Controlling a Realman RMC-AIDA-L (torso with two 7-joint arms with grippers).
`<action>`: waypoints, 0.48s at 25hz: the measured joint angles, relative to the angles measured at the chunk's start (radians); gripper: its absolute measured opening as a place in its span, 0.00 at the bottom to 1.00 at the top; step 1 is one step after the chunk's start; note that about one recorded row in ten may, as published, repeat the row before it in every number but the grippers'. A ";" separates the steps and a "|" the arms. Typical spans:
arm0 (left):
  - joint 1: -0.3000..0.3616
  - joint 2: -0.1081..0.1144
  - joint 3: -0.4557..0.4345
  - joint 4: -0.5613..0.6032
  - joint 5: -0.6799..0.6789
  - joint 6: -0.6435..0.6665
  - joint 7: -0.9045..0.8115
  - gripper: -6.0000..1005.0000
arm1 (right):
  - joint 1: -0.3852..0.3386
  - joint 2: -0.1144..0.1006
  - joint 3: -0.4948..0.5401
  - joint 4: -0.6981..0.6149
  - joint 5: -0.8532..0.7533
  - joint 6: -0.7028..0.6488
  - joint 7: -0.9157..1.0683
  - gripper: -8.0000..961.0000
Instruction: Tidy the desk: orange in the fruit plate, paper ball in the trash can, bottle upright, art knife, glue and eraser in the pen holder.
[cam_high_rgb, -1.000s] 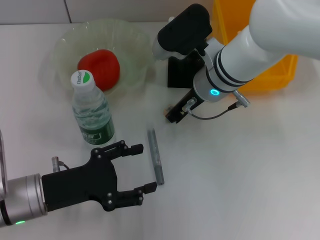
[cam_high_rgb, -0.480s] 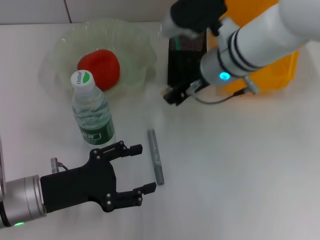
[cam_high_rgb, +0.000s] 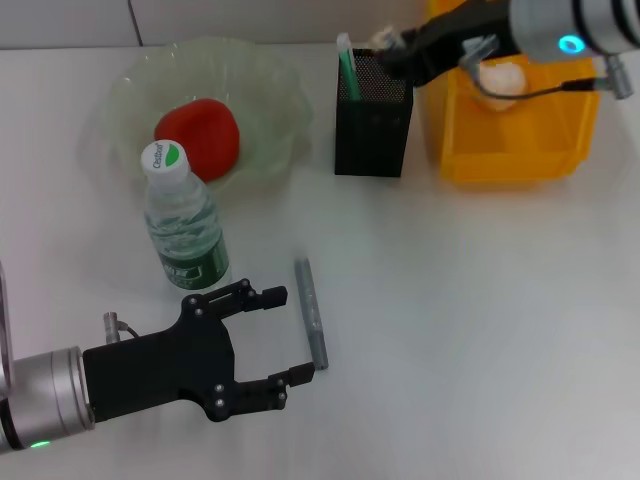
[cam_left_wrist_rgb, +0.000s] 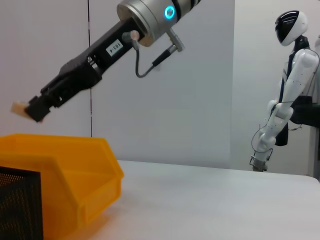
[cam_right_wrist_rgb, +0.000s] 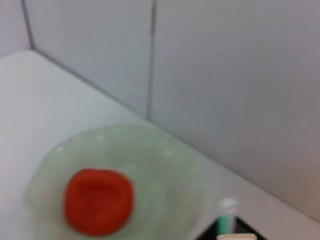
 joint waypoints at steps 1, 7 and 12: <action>0.000 0.000 0.000 0.000 0.000 0.000 0.000 0.81 | 0.000 -0.001 0.019 0.005 -0.002 0.004 -0.005 0.32; -0.001 0.000 0.000 0.000 0.000 0.002 -0.001 0.81 | 0.014 -0.008 0.058 0.093 -0.010 0.053 -0.033 0.35; -0.002 0.000 0.000 0.000 0.000 0.002 -0.004 0.81 | 0.048 -0.009 0.057 0.179 -0.010 0.071 -0.044 0.37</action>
